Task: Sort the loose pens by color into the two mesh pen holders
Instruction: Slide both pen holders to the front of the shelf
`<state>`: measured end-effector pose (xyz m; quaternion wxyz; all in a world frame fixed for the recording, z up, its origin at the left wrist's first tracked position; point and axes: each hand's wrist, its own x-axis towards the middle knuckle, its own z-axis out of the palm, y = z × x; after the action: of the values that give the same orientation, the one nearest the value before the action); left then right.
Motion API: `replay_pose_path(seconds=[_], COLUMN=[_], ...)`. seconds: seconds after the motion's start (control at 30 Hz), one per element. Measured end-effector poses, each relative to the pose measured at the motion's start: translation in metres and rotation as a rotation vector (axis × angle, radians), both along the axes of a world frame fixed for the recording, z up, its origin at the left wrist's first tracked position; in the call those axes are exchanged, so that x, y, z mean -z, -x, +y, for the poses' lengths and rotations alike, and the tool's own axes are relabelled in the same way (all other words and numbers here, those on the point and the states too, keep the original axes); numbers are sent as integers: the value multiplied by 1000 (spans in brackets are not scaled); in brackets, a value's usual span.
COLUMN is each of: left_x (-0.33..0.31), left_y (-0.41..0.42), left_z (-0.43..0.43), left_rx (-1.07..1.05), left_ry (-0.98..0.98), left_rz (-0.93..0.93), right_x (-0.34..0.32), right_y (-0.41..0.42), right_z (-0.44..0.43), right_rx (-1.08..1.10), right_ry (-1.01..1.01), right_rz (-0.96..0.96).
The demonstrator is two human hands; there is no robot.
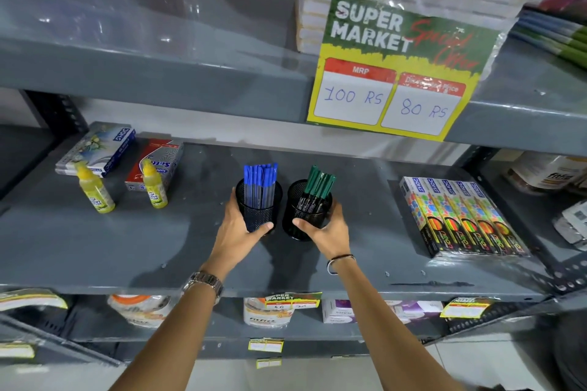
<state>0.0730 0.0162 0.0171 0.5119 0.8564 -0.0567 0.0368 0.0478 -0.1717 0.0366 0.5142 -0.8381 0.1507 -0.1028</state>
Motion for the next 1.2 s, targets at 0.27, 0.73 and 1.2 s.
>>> replay_pose_path(seconds=[0.27,0.73,1.2], left_x=[7,7,9], left_y=[19,60,57], left_z=[7,22,40], left_rx=[-82,38,197], left_ry=[-11,-27,-15], left_rz=[-14,29,118], right_x=[6,-3,-2], right_y=[20,71,78], right_z=[-2,2,1], right_rx=[-8,-62,-56], right_ry=[-29,-31,12], right_rz=[-1,-31,21])
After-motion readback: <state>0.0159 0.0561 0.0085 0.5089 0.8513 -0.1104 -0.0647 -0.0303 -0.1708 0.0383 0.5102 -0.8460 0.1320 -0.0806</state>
